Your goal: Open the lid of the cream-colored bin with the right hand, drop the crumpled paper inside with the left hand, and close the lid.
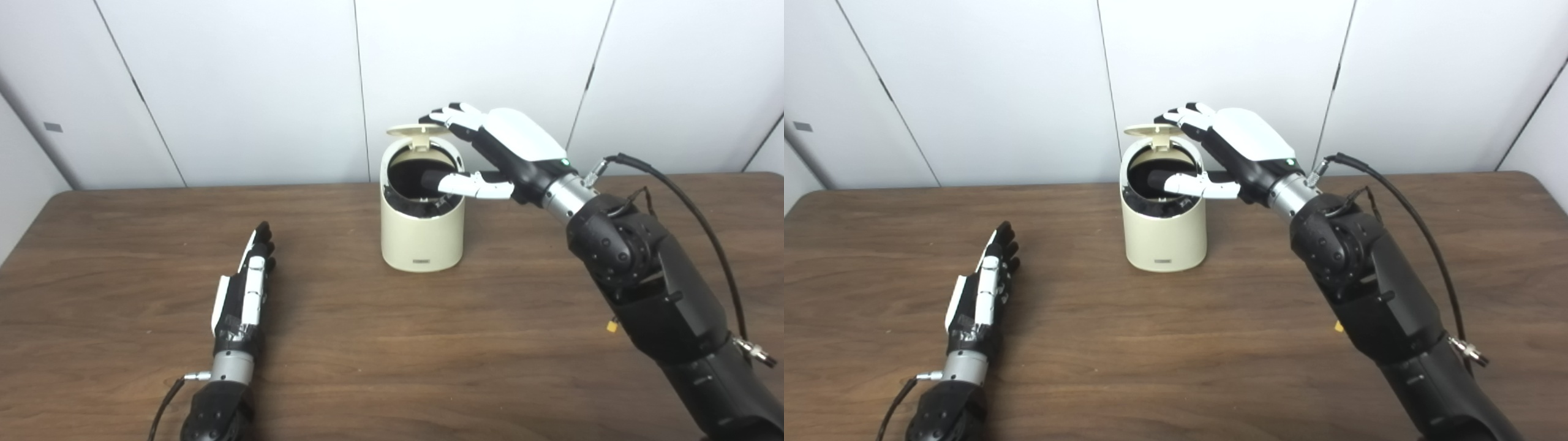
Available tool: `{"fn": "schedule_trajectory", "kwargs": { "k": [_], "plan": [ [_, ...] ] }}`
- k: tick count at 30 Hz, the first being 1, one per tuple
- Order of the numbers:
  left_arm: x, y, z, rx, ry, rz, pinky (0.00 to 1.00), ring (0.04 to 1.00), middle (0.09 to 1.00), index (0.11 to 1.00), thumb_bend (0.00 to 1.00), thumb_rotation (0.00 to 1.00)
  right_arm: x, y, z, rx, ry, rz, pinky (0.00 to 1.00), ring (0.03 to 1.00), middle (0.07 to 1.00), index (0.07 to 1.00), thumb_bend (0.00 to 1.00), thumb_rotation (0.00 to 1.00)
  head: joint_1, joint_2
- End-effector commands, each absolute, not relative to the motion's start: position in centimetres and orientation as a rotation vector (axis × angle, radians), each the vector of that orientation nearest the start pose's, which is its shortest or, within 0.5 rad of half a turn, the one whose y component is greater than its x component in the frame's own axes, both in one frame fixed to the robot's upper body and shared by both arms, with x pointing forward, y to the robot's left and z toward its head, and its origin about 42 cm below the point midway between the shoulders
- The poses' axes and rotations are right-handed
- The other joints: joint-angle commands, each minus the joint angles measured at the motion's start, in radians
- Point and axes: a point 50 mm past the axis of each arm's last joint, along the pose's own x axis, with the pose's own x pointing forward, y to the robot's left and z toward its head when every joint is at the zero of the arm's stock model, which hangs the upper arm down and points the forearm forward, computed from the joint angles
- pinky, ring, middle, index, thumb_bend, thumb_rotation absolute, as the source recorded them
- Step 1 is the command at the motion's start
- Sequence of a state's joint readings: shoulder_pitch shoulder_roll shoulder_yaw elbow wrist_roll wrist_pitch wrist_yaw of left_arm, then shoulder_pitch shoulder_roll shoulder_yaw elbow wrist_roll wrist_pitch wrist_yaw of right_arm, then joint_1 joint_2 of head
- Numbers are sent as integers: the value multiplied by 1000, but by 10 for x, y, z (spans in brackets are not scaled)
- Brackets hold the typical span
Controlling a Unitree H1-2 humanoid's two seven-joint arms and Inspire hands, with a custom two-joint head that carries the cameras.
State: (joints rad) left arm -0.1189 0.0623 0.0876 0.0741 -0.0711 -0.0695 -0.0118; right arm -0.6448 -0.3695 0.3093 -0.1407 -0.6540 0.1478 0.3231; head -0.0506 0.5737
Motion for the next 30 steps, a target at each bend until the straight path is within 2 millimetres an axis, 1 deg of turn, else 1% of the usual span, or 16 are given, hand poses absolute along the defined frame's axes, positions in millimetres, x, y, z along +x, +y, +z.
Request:
{"fn": "schedule_trajectory", "kwargs": {
  "k": [1,7,12,17,21,30],
  "plan": [
    [317,243,111,-19,-114,51,1000,1000,1000,1000,473,1000,407,-183,345,-1192,-624,309,909,971,922,867,533,1000,-3,6],
    [317,240,112,-8,-110,50,1000,1000,1000,1000,464,1000,404,-187,341,-1217,-620,312,875,956,904,857,534,984,1,11],
    [318,239,113,-15,-103,58,1000,1000,1000,1000,471,1000,402,-187,338,-1236,-621,338,898,959,904,858,553,989,1,16],
    [318,238,113,-2,-114,57,1000,1000,1000,1000,483,1000,398,-186,332,-1274,-607,370,956,966,907,861,582,999,5,19],
    [318,237,114,-7,-110,56,1000,1000,1000,1000,482,1000,396,-184,327,-1284,-594,385,956,968,907,858,578,981,6,20],
    [317,235,117,-14,-114,54,1000,1000,1000,1000,482,1000,394,-174,316,-1320,-582,444,988,993,920,876,609,1000,11,28]
  ]
}}
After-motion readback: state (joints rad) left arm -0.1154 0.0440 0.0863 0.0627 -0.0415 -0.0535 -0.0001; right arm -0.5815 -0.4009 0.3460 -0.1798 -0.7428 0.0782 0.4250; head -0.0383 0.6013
